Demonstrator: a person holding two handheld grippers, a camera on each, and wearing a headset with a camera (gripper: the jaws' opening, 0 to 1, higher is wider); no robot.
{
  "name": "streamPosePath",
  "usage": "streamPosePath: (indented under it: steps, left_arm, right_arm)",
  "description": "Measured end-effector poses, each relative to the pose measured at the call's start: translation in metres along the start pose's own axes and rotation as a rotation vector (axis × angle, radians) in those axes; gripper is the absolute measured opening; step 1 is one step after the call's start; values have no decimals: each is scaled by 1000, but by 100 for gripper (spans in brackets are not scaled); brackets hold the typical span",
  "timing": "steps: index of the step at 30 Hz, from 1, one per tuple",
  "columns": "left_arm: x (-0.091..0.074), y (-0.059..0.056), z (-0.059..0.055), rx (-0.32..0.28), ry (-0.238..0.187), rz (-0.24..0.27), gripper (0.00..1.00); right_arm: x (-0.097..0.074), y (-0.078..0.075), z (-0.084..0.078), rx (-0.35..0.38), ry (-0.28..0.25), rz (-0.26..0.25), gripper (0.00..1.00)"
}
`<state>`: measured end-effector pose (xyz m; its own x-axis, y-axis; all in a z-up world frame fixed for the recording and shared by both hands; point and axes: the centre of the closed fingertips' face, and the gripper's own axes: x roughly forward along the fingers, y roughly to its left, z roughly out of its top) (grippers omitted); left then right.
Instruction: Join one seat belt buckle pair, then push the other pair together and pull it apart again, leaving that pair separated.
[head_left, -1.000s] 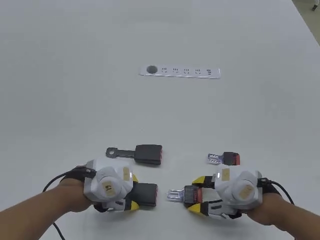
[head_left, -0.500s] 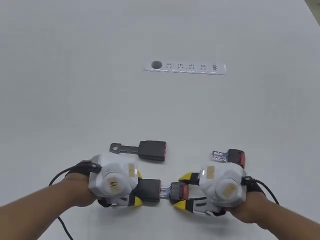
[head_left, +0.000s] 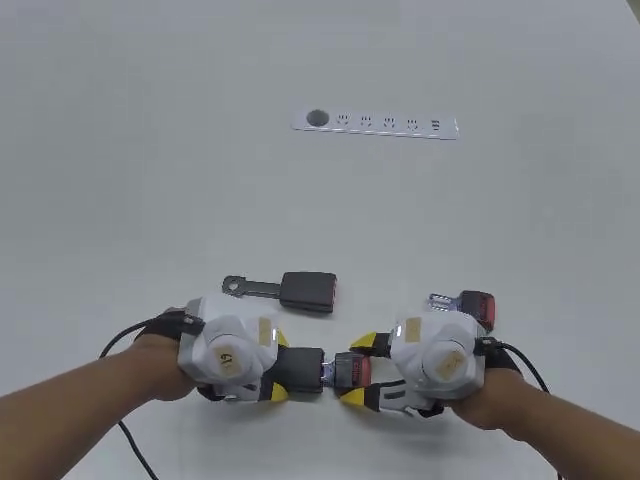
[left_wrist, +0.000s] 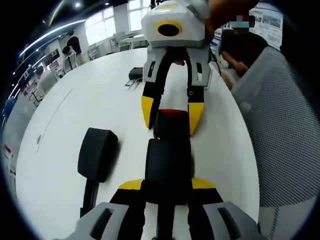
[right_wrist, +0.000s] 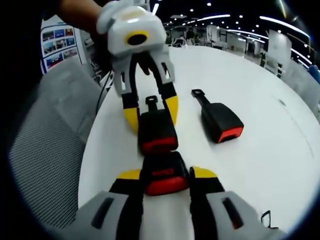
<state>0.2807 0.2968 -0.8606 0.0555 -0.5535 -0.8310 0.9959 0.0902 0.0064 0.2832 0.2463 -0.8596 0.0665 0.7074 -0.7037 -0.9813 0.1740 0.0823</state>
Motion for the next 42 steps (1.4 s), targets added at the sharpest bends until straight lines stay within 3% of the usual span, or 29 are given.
streamPosePath:
  steps: [19, 25, 32, 36, 42]
  left_arm:
    - [0, -1, 0, 17, -10, -12, 34]
    - [-1, 0, 0, 39, -16, -25, 34]
    - [-1, 1, -2, 74, -29, -45, 33]
    - [-1, 1, -3, 79, -51, -50, 33]
    - [-3, 2, -3, 83, -97, -57, 33]
  right_arm:
    - [1, -2, -1, 6, 26, -25, 35]
    - [-1, -1, -3, 15, -23, -43, 35]
    - [-2, 1, -3, -19, -33, -48, 35]
    - [-2, 1, -2, -37, -42, -37, 35]
    - [-3, 0, -2, -8, -102, -24, 35]
